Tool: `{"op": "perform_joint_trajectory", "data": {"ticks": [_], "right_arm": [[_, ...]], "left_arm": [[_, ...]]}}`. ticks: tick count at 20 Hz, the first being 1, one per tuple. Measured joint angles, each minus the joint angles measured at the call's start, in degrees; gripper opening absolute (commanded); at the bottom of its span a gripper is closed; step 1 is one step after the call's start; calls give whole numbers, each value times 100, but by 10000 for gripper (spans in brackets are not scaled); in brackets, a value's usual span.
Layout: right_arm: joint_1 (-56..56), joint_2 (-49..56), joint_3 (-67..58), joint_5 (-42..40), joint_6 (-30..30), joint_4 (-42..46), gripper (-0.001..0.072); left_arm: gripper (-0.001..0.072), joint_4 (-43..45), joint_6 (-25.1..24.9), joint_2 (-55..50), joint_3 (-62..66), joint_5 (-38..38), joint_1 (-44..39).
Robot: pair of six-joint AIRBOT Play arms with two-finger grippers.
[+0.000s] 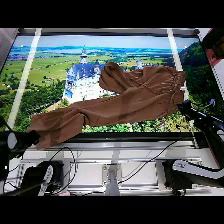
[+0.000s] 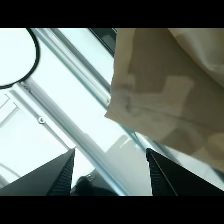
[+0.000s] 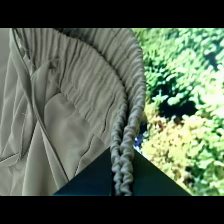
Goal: Fold the clothes and pants, and hang the long-sleeved shirts on hangers.
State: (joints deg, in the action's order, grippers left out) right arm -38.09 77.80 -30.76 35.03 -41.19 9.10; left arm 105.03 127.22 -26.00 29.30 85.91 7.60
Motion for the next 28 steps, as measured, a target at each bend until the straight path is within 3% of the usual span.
{"op": "perform_joint_trajectory", "data": {"ticks": [2,3,6,13,18,23,26,28], "right_arm": [[0,0,0,-7,11,7,41],[0,0,0,-7,20,11,41],[0,0,0,-13,31,26,41],[0,0,0,-15,37,177,41],[0,0,0,-15,37,214,41],[0,0,0,-15,37,219,41],[0,0,0,-15,35,219,41],[0,0,0,-15,33,219,41]], "left_arm": [[501,-640,-413,-481,-28,-463,669],[547,-1029,-715,-697,-28,-623,1045],[555,-1943,-1832,-1115,66,-857,2273],[587,-2127,-4146,-1381,214,-627,4496],[587,-2496,-5257,-2194,223,-839,4909],[583,-2837,-5925,-3309,225,-1193,4990],[533,-3163,-6181,-3762,236,-1521,5001],[399,-3539,-6398,-4015,240,-1637,5001]]}}
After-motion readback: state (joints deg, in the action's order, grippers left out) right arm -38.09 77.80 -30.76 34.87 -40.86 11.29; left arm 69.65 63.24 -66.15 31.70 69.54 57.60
